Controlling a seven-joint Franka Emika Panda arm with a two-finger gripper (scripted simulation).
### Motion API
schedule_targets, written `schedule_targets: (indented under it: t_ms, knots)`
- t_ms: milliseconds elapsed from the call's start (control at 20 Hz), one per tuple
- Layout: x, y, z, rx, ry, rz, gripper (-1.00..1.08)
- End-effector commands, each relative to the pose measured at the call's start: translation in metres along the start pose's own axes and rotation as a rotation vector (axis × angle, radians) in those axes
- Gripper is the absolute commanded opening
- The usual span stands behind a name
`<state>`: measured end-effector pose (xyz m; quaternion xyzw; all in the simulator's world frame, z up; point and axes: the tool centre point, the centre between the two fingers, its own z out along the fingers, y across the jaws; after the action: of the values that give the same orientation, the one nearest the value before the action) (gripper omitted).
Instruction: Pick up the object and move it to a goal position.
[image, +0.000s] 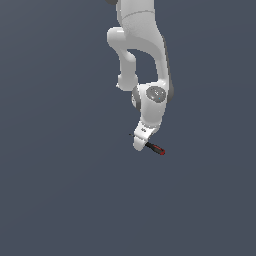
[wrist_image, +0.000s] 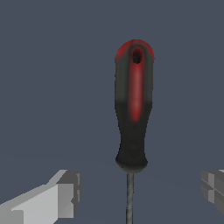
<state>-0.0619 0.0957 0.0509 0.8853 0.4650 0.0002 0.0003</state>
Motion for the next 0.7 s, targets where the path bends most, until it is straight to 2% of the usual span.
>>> schedule_targets:
  t_ms: [0, 450, 500, 650]
  knots:
    - [0.0, -0.001, 0.012, 0.001, -0.001, -0.002, 1.0]
    - [0.0, -0.001, 0.036, 0.001, 0.0, -0.004, 1.0]
    - [0.0, -0.001, 0.036, 0.001, 0.0, -0.004, -1.0]
    - [0.0, -0.001, 0.036, 0.001, 0.0, -0.004, -1.0]
